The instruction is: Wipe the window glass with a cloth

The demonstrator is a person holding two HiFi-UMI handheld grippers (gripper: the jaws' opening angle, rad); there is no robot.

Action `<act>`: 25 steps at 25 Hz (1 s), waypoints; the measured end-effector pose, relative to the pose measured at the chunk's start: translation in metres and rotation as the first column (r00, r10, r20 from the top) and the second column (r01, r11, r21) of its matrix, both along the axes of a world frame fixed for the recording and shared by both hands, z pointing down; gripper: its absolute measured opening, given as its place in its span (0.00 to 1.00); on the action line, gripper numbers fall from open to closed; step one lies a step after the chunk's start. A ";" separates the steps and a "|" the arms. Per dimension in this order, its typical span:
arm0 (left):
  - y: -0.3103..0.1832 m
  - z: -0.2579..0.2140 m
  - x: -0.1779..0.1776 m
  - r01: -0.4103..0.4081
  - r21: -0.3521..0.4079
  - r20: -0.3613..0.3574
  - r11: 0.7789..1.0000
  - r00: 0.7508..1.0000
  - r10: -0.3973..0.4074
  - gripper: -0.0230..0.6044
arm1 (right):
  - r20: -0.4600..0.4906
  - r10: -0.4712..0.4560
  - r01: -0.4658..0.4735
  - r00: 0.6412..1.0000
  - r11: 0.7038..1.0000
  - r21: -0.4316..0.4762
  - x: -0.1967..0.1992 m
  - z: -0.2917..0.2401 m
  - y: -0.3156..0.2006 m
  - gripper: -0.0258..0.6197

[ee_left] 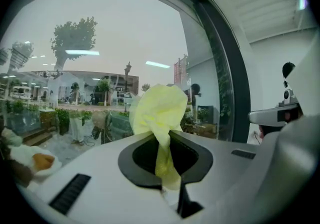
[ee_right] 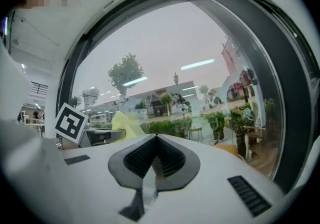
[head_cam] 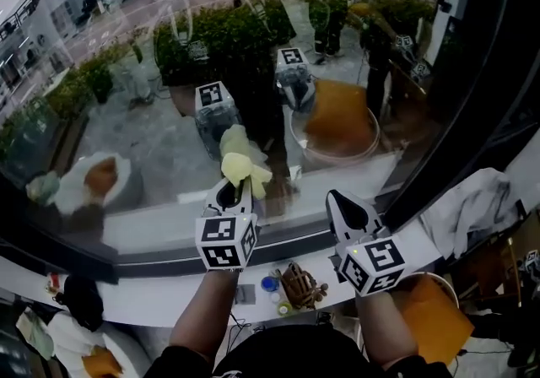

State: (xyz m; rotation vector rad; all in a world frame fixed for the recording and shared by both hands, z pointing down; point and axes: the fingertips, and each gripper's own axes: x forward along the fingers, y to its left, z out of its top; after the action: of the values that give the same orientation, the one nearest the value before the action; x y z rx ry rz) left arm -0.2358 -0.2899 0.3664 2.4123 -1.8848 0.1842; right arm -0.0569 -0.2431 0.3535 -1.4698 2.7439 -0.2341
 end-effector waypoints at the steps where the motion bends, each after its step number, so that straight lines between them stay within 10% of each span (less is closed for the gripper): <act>1: -0.006 -0.001 0.019 -0.013 -0.004 0.001 1.000 1.000 0.013 0.09 | 0.004 0.008 -0.008 1.000 1.000 0.001 0.016 -0.002 -0.004 0.08; 8: -0.001 -0.012 0.092 -0.124 -0.004 0.013 0.992 0.992 0.124 0.09 | 0.014 0.069 -0.069 0.997 0.998 0.006 0.064 -0.009 0.014 0.08; 25: -0.011 0.008 0.139 -0.273 -0.003 -0.001 0.962 0.962 0.273 0.09 | -0.024 0.180 -0.180 0.983 0.984 0.000 0.083 0.008 0.031 0.08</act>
State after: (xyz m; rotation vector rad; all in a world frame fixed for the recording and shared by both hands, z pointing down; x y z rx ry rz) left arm -0.0972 -0.3011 0.3744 2.6607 -1.5418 0.2012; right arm 0.0260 -0.2117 0.3611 -1.7193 2.6067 -0.2163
